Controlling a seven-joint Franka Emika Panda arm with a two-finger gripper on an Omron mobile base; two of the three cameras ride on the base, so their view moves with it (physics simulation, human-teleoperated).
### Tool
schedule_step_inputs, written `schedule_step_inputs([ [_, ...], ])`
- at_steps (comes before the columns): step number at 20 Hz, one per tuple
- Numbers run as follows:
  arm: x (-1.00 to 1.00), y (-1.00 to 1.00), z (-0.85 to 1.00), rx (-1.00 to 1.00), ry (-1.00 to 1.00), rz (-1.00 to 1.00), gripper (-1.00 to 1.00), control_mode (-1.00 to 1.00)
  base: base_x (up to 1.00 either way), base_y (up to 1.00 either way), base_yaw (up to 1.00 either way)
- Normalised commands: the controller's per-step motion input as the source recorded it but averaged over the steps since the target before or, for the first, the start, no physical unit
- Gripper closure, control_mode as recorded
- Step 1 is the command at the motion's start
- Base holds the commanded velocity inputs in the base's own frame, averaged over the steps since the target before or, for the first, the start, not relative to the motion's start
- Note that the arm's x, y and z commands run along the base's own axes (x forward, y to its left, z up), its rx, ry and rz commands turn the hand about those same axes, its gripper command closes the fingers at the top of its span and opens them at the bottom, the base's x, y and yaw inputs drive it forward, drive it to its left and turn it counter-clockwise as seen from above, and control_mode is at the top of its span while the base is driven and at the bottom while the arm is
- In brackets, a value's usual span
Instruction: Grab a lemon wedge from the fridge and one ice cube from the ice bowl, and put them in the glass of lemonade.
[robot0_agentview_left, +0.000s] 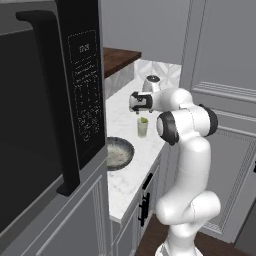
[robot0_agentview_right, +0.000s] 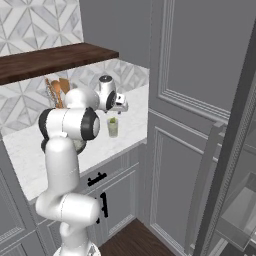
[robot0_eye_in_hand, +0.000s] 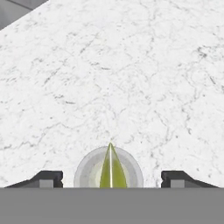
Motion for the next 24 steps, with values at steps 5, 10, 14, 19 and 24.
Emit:
schedule_step_inputs([
  [5, -0.38, 0.0, 0.02, 0.03, -0.01, 0.0, -1.0, -1.0, 0.0, 0.0, 0.0],
  [10, -0.33, 0.0, 0.0, 0.02, 0.0, 0.0, -1.0, -1.0, 0.0, 0.0, 0.0],
  [14, -0.26, 0.0, 0.0, 0.01, 0.0, 0.0, -1.0, -1.0, 0.0, 0.0, 0.0],
  [19, -0.5, -0.02, 0.03, 0.05, -0.02, 0.0, -1.0, -1.0, 0.0, 0.0, 0.0],
  [24, -0.66, 0.0, 0.48, 0.01, -0.01, 0.0, -1.0, -1.0, 0.0, 0.0, 0.0],
])
